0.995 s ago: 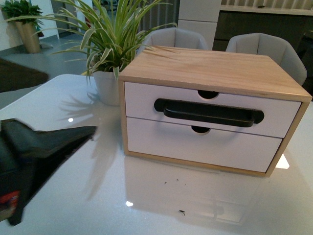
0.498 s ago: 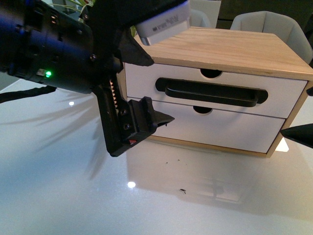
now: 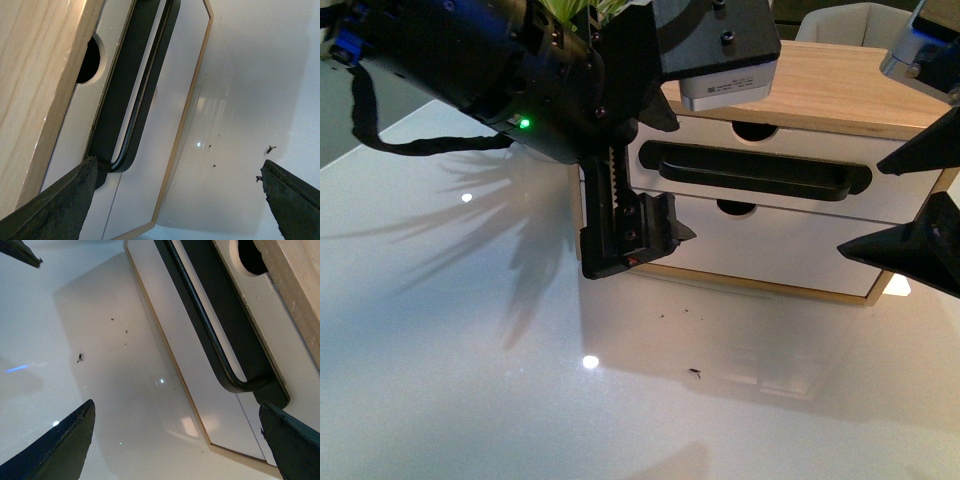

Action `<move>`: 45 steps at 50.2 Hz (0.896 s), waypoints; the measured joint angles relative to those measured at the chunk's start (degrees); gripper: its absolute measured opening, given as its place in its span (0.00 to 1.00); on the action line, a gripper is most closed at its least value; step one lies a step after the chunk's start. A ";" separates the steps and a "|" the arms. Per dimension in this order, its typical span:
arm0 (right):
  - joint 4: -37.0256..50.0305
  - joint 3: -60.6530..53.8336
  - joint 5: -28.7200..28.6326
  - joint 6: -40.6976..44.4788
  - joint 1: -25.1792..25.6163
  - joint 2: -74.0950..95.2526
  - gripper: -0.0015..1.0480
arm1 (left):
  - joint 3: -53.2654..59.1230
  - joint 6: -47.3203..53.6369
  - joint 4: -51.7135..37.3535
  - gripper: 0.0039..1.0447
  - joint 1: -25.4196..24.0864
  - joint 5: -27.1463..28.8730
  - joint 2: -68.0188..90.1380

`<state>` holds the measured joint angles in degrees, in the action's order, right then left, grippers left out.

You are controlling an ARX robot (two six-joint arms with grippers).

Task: Pull drawer

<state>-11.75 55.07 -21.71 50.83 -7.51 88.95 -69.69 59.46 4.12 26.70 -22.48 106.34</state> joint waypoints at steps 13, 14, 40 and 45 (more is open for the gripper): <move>0.57 2.25 -0.59 0.44 -0.46 3.13 0.91 | -3.69 0.96 -0.07 0.93 0.52 0.50 3.96; 0.76 2.54 -0.68 0.44 -0.48 3.61 0.91 | -4.24 1.01 -0.07 0.93 0.52 0.63 4.39; 4.04 6.23 -1.46 -0.15 -1.25 9.73 0.91 | -9.57 3.02 0.92 0.93 0.46 1.92 9.60; 4.22 6.82 -1.51 -0.44 -1.44 10.80 0.91 | -10.14 3.13 1.29 0.93 0.39 1.92 10.03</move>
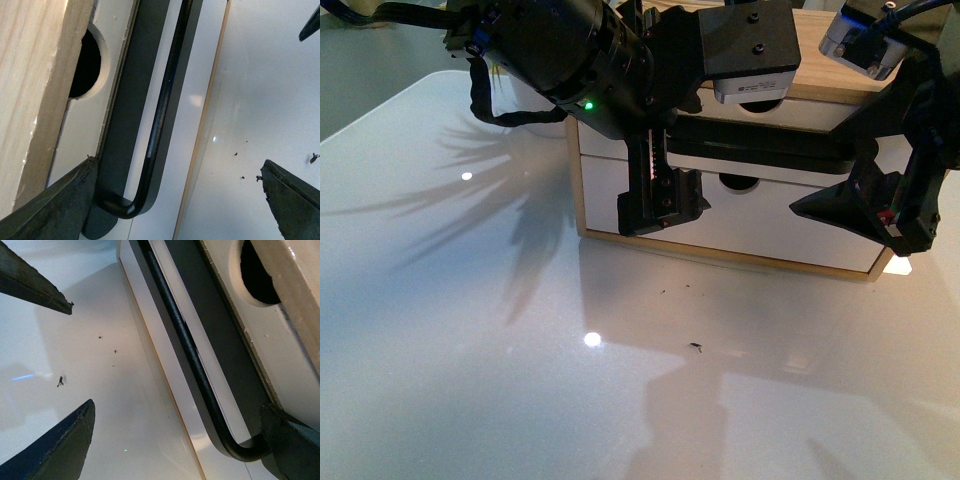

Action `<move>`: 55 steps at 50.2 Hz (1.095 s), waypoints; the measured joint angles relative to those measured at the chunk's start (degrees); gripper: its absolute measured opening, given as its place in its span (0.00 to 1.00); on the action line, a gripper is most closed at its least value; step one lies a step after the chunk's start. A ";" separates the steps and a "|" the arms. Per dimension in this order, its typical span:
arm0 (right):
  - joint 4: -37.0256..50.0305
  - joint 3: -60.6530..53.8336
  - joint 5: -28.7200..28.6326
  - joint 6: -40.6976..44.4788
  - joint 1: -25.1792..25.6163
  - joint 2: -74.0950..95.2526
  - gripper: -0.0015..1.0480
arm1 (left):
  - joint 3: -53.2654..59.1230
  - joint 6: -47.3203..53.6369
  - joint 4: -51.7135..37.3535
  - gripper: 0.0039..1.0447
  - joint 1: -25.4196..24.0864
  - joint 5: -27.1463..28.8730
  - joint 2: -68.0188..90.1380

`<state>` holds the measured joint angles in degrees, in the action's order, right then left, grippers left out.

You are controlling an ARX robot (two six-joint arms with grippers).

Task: Pull drawer

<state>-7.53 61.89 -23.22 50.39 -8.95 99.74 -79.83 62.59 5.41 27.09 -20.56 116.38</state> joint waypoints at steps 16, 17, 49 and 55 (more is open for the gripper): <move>0.98 0.50 0.07 -0.24 -1.09 1.81 0.91 | -0.11 1.11 0.33 0.93 -0.02 0.85 1.40; 1.11 0.50 0.07 -0.24 -1.14 1.92 0.91 | -0.11 1.20 0.33 0.93 0.02 0.92 1.55; -2.84 0.59 -0.42 2.23 -1.88 2.91 0.91 | 0.63 5.99 4.57 0.93 1.68 1.64 1.88; -9.09 0.57 -2.01 5.42 -1.99 1.36 0.91 | 2.69 7.63 6.69 0.93 2.01 1.09 -0.11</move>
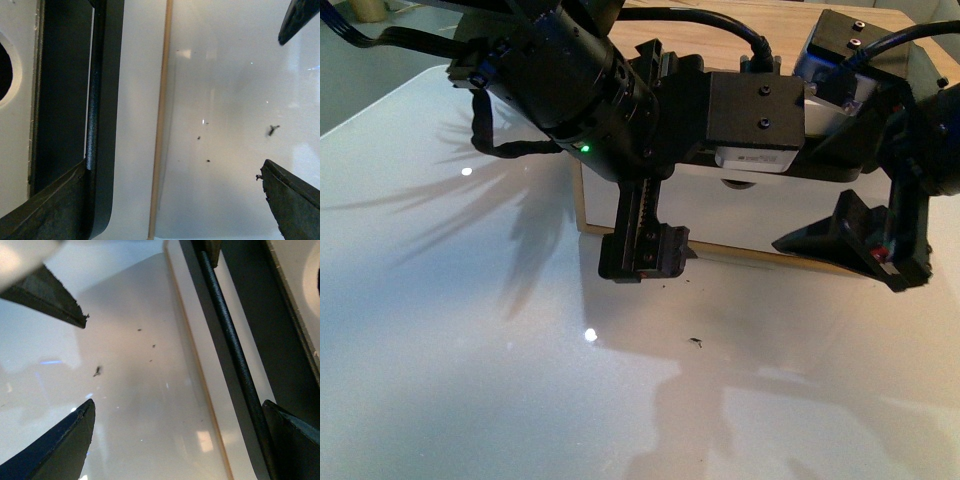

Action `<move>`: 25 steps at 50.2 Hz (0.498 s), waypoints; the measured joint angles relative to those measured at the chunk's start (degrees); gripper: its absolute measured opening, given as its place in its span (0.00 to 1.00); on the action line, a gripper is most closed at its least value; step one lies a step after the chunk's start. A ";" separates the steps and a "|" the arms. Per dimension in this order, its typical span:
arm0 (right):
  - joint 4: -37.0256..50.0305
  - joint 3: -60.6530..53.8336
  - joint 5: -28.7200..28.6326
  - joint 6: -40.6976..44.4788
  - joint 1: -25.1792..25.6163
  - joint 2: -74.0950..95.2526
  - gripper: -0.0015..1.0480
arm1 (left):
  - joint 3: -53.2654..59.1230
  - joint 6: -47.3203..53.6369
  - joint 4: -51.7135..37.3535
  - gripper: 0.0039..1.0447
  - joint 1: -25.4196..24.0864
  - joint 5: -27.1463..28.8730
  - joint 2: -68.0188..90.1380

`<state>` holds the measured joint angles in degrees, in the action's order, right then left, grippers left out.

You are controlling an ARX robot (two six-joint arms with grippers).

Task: Pull drawer

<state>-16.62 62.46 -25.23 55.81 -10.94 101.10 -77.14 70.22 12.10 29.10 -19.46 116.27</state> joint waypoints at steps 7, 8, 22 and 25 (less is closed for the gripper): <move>-5.07 -1.42 -1.44 2.60 -0.39 -2.32 0.91 | 4.13 1.29 1.70 0.93 0.39 -0.96 -3.32; -5.99 -1.88 -1.84 3.08 -0.46 -2.86 0.91 | 4.85 1.60 2.10 0.93 0.39 -1.18 -3.93; -6.69 -10.23 -4.44 3.50 -2.19 -10.40 0.91 | 14.62 5.29 3.15 0.93 0.61 -1.53 -11.72; -5.49 -11.26 -4.72 2.69 -2.23 -11.21 0.91 | 16.31 4.96 1.01 0.93 0.76 -1.53 -12.55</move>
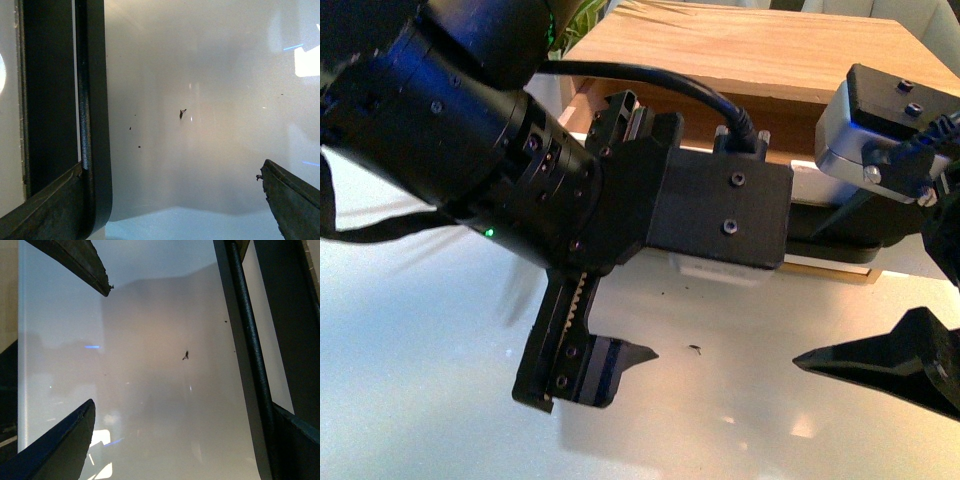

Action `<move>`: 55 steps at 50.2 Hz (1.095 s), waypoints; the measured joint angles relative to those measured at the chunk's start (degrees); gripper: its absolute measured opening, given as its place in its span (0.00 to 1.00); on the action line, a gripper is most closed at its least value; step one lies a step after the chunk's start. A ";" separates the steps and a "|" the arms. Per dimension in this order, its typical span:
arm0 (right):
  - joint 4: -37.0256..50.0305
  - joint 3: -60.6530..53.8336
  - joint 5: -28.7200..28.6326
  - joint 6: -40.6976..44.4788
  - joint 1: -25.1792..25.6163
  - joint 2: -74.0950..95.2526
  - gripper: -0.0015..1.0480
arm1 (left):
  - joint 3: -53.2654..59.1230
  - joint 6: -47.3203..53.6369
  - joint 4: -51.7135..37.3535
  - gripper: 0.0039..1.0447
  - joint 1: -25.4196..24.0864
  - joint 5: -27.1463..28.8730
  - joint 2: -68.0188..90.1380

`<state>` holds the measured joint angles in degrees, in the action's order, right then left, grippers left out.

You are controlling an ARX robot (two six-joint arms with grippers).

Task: Pull drawer

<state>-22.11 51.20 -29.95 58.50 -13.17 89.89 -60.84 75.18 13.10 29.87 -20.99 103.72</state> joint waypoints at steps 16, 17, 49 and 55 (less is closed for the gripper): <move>10.78 -9.07 -5.03 -11.80 1.40 -15.63 0.91 | 13.57 -13.53 -20.92 0.93 1.03 -1.27 -12.35; 11.69 -9.84 -4.98 -12.76 1.53 -16.90 0.91 | 14.43 -14.45 -22.14 0.93 1.07 -1.09 -13.77; 26.12 -37.64 18.60 -48.48 14.32 -68.54 0.91 | 46.05 -52.78 -34.38 0.93 -13.57 16.96 -66.10; 20.13 -39.41 19.43 -51.80 17.90 -78.47 0.91 | 49.35 -59.69 -25.42 0.93 -20.57 15.28 -78.03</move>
<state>-1.98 11.79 -10.52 6.70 4.73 11.42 -11.49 15.49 -12.32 9.30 -5.72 25.69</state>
